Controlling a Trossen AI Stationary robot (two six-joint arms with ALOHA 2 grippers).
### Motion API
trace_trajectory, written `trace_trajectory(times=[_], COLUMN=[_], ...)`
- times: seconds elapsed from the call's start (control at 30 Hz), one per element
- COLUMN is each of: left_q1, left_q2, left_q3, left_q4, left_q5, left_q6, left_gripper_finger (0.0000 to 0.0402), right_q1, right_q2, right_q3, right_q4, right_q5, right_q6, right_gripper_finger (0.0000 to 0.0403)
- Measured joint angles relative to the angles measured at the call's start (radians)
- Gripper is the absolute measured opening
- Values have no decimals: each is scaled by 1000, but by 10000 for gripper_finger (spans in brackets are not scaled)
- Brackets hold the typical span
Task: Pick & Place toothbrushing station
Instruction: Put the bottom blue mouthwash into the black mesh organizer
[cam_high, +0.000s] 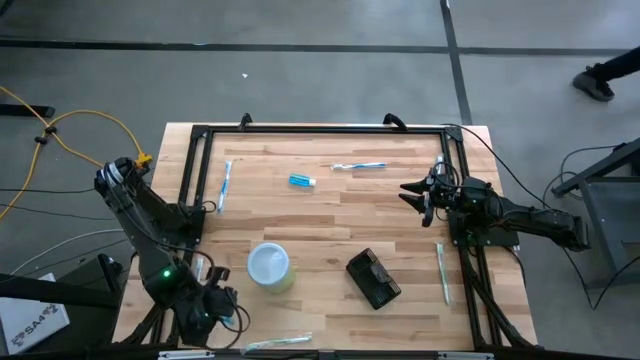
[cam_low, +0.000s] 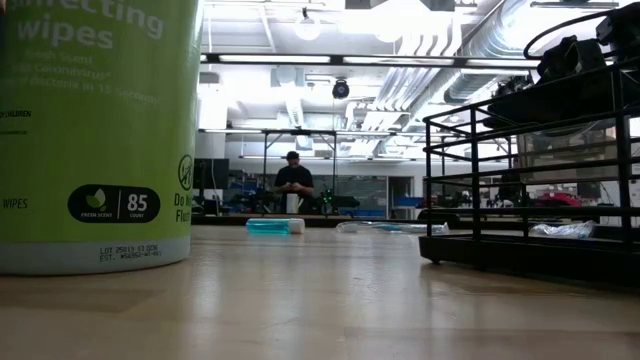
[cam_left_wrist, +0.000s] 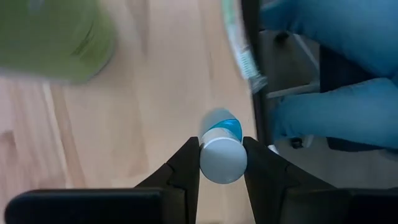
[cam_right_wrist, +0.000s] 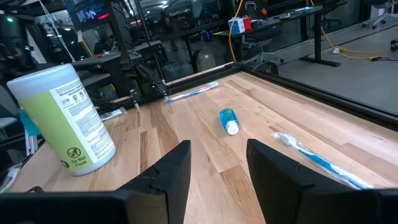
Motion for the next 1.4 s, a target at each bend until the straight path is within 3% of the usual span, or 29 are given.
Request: trace_trajectory(times=[0.6, 0.9, 1.4], left_q1=[40, 108, 252], left_q2=[241, 245, 245], left_q3=[421, 448, 457], left_q4=[-332, -311, -170], left_q5=[-45, -12, 60], left_q6=[115, 190, 479], left_gripper_finger=[89, 89, 89], right_q1=[0, 0, 0], right_q2=[0, 0, 0], right_q3=[0, 0, 0], right_q4=[0, 0, -1], right_q5=[0, 0, 0], right_q6=[0, 0, 0], right_gripper_finger=[148, 148, 148])
